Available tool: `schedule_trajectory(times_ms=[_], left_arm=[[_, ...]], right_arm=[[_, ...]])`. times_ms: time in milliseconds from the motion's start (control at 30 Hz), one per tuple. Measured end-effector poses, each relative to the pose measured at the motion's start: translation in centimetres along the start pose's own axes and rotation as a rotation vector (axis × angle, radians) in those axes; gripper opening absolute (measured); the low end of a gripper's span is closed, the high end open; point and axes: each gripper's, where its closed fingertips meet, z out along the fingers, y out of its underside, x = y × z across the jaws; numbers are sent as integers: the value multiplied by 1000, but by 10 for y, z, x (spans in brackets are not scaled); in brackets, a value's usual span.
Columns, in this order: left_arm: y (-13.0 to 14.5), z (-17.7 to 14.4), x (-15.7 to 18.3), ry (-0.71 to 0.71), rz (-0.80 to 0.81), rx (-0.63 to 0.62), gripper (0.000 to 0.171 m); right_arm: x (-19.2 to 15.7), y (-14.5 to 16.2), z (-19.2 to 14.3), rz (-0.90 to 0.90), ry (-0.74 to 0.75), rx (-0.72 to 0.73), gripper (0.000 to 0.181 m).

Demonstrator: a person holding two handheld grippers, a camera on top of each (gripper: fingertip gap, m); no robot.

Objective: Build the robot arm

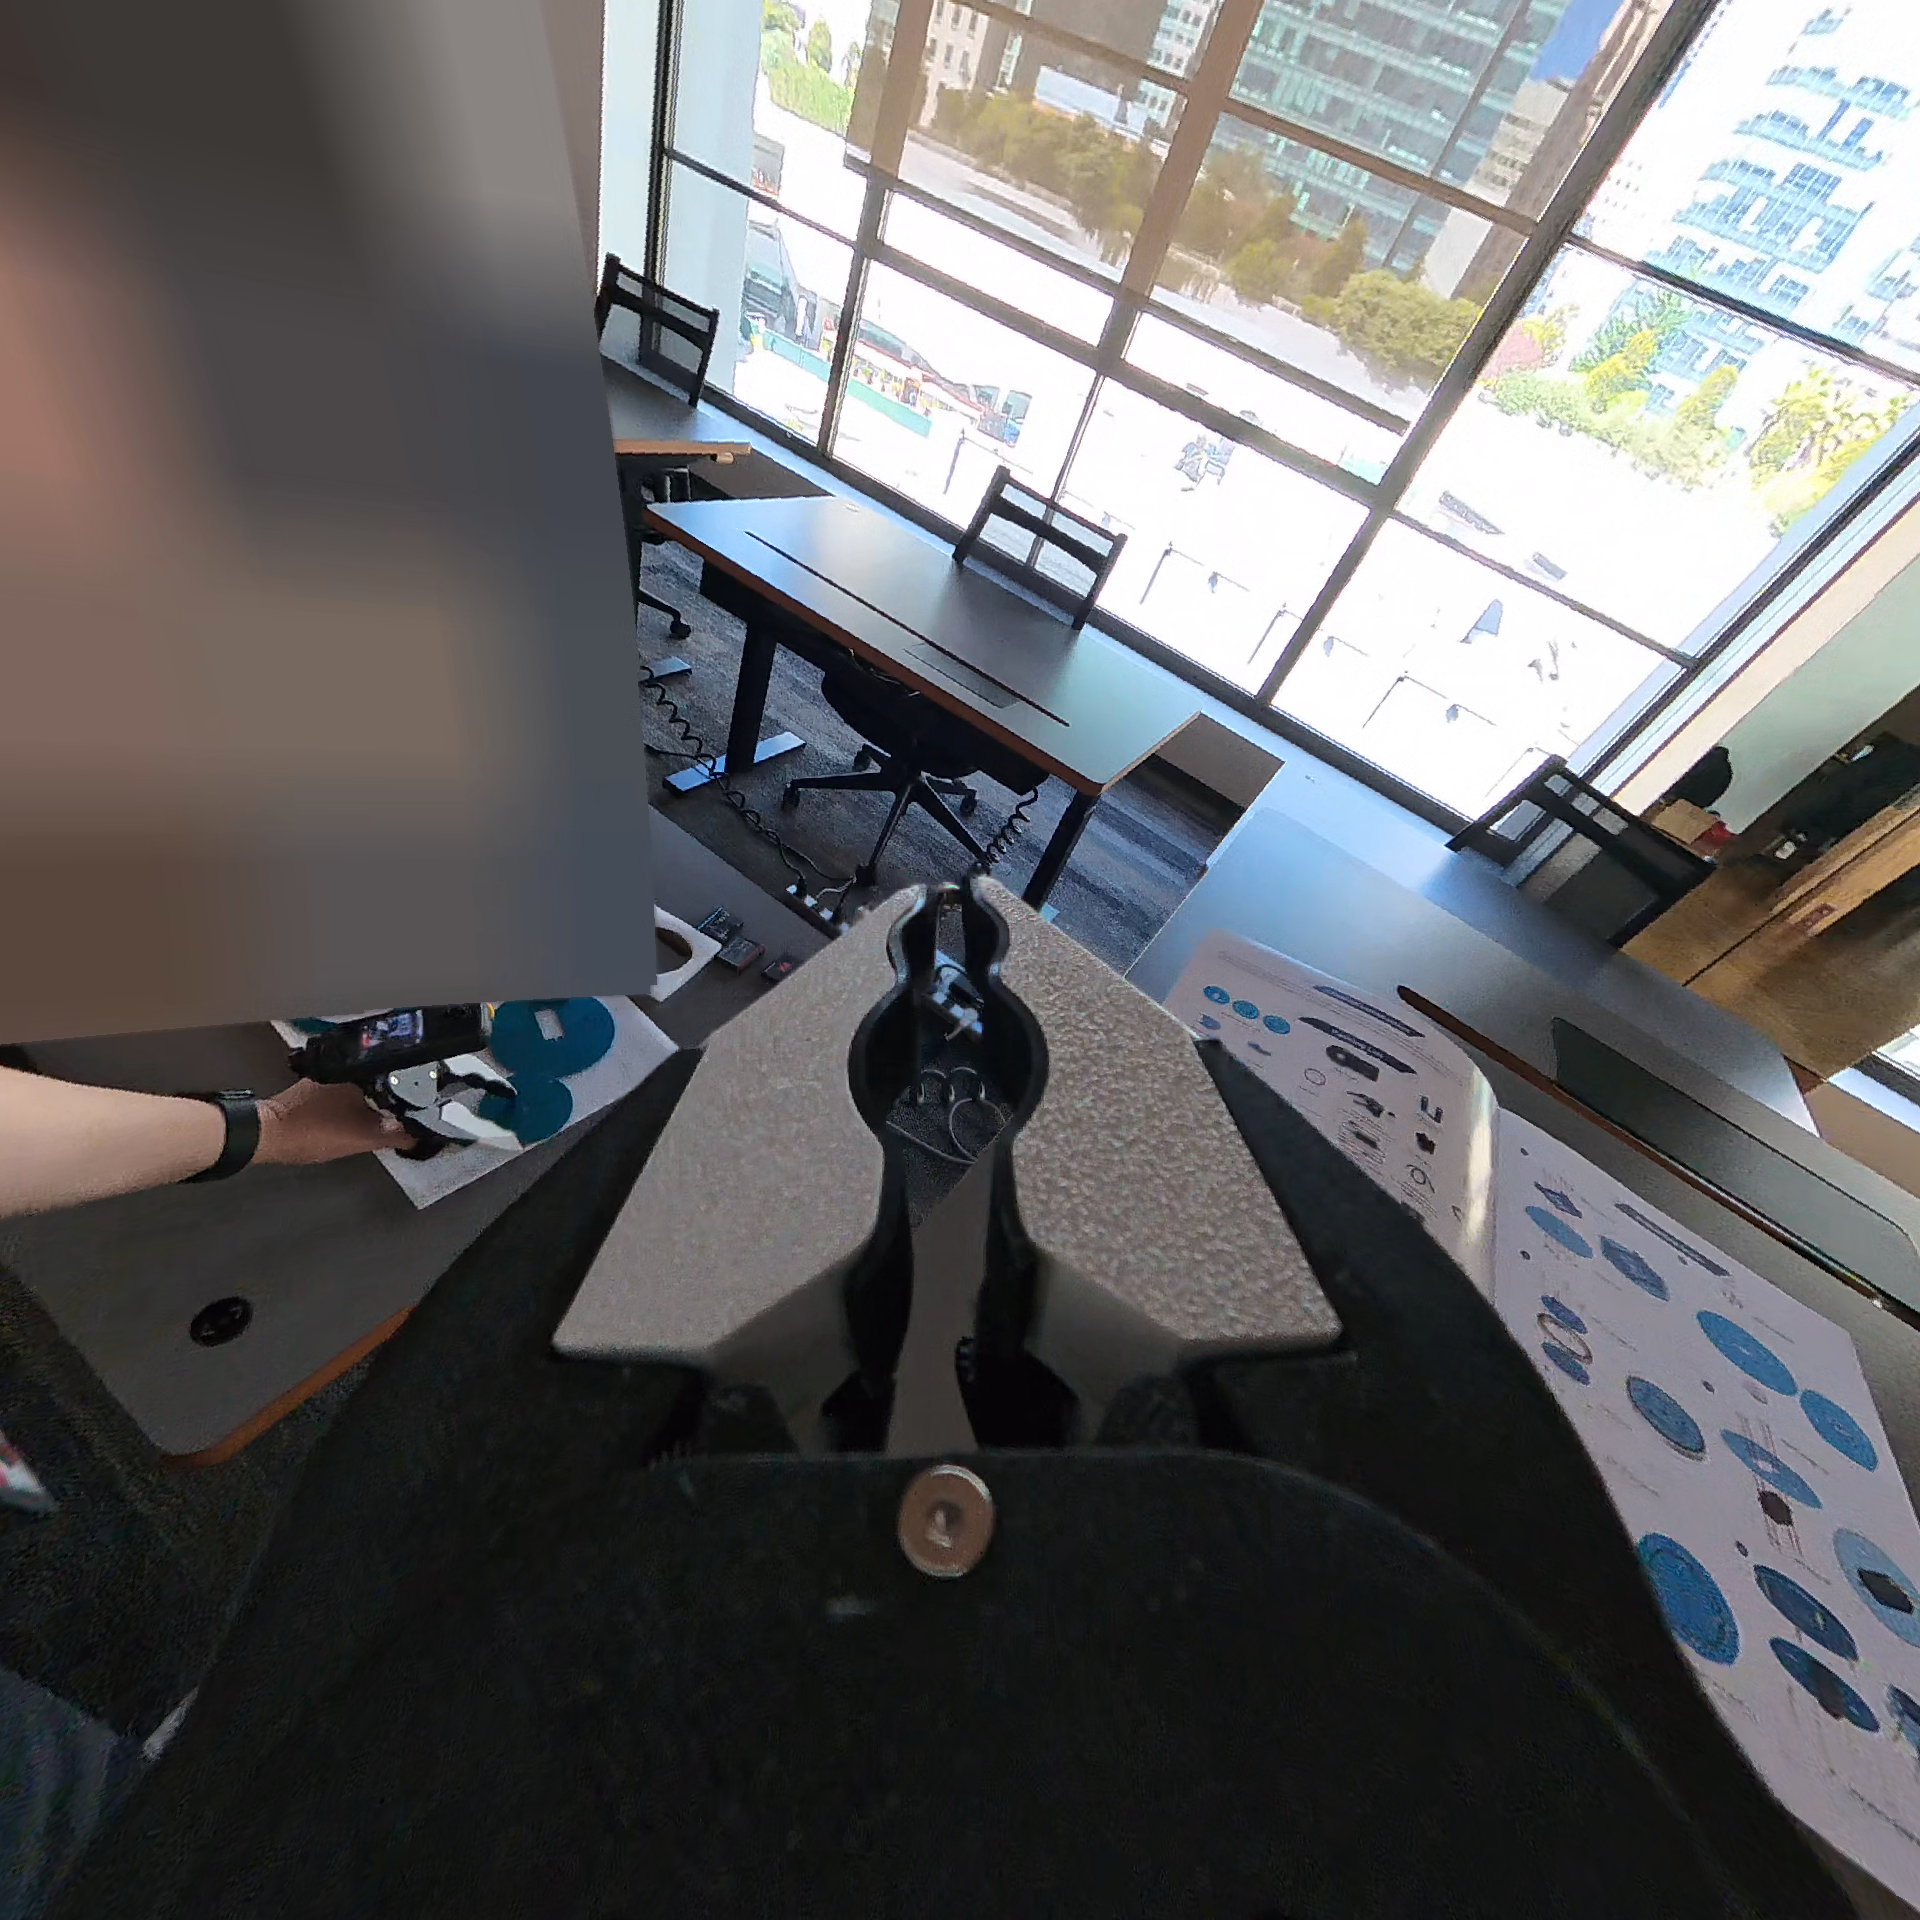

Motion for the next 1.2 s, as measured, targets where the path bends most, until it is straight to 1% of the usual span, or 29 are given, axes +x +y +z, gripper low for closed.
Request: schedule_trajectory(times_ms=[67, 267, 300, 333, 367, 433, 467, 500, 567, 600, 667, 700, 767, 800, 833, 900, 1000, 1200], left_arm=[[-2, 1, -2, 10, -21, 4, 49], [-3, 1, -3, 17, -34, 12, 47], [-3, 0, -3, 26, -42, 10, 36], [-2, -2, -3, 43, -44, 5, 8], [-1, -2, -2, 63, -52, -1, 2], [1, -3, -3, 73, -46, -13, 8], [1, -4, -4, 68, -24, -17, 17], [-1, -5, -8, 43, -2, -9, 34], [-12, -6, -8, 22, 15, 44, 65], [-17, -5, -7, 15, 9, 64, 74], [-25, -2, -4, 4, 25, 76, 75], [-24, 3, -3, -2, 31, 54, 74], [-10, 13, -1, -3, 11, -49, 81], [-10, 14, -2, -24, 9, -50, 84], [-9, 13, -3, -43, 1, -42, 74], [-8, 12, -6, -69, -39, -32, 63], [-7, 11, -5, -82, -42, -13, 62], [-4, 6, -2, -56, -18, -77, 54]], right_arm=[[-5, 2, -2, -6, 6, -13, 3], [-11, 18, -8, 34, -8, -35, 3], [-11, 20, -9, 33, -10, -38, 3], [-12, 21, -10, 31, -15, -38, 3], [-12, 22, -11, 29, -19, -37, 3], [-12, 25, -12, 27, -28, -38, 4], [-11, 28, -13, 28, -30, -43, 4], [-11, 31, -13, 27, -33, -50, 3], [-9, 36, -16, 23, -29, -63, 3], [-8, 37, -17, 22, -28, -68, 2], [-4, 39, -20, 23, -21, -74, 3], [-2, 40, -21, 18, -15, -78, 3], [1, 39, -24, 16, -11, -78, 3], [2, 39, -25, 16, -13, -79, 3], [3, 40, -26, 14, -14, -81, 3], [4, 41, -28, 12, -17, -80, 3], [7, 44, -32, 21, -21, -75, 3], [15, 54, -40, 40, -28, -70, 3]])
